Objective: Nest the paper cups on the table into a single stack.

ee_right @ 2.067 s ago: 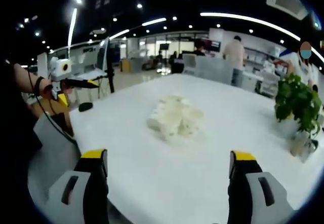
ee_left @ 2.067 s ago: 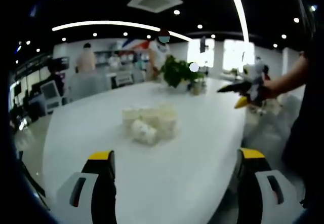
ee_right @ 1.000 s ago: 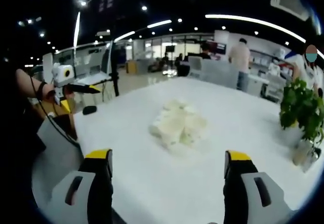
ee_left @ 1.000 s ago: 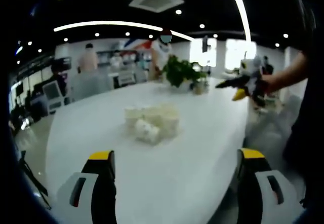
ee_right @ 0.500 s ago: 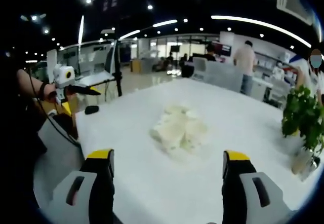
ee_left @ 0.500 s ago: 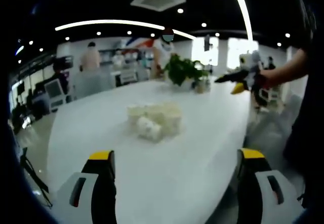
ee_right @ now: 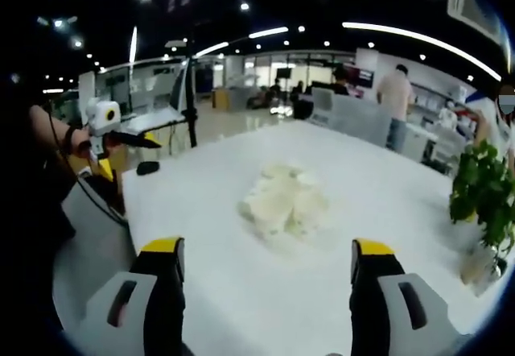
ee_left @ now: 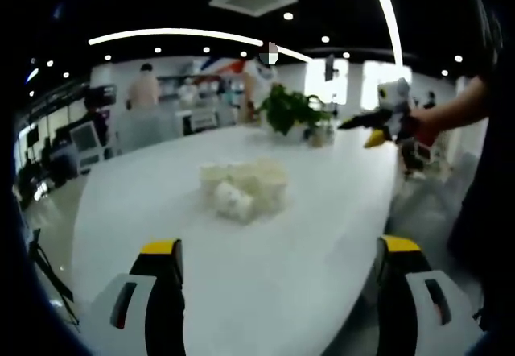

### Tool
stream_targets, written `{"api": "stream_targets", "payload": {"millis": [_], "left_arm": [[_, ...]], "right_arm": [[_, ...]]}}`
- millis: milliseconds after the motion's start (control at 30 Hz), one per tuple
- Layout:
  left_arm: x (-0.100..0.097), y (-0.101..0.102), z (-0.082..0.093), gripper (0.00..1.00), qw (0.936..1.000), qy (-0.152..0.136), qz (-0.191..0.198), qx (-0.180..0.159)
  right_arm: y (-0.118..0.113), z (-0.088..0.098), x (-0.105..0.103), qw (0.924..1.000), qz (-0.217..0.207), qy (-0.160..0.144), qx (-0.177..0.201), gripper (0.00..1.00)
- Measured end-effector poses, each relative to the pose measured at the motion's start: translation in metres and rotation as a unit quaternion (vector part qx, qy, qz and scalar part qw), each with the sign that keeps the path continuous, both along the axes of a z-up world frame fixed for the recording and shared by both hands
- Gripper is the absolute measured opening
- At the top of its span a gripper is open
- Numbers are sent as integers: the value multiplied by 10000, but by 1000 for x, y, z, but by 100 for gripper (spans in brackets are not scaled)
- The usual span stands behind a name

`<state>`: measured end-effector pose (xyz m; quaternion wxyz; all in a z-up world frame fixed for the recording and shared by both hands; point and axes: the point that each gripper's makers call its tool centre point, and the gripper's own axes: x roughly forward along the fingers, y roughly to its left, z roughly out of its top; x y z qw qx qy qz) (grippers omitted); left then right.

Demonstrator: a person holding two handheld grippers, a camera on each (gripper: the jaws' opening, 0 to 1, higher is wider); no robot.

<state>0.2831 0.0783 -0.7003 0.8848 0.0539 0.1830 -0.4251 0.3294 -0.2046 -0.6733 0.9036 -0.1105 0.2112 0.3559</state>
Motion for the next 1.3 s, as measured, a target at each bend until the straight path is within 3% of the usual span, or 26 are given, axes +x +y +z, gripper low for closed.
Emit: {"api": "stream_targets", "payload": {"millis": [100,500,700,800,933,1100,1300], "left_arm": [[-1,1,-1,99,10000,13,32,-20],[-7,9,-6,99,9999,61,80,18],[-7,15,-7,99,9998,91,153,30],[-6,16,-6,99,9997,101,204,-2],[-8,15,-9,99,9998,127,175,54],[-13,13,-14,99,9997,146,66,186],[-12,14,-17,99,9996,206,116,168]], "right_arm": [[2,0,1,9999,99,111,-1,80],[23,16,18,9939,879,-24,-660,75],[35,31,30,9814,1479,-221,-1205,71],[41,31,34,9717,1840,-217,-1464,66],[53,26,32,9414,2612,-354,-2104,61],[67,21,28,9118,3258,-348,-2474,55],[75,13,33,8916,3577,-331,-2756,47]]}}
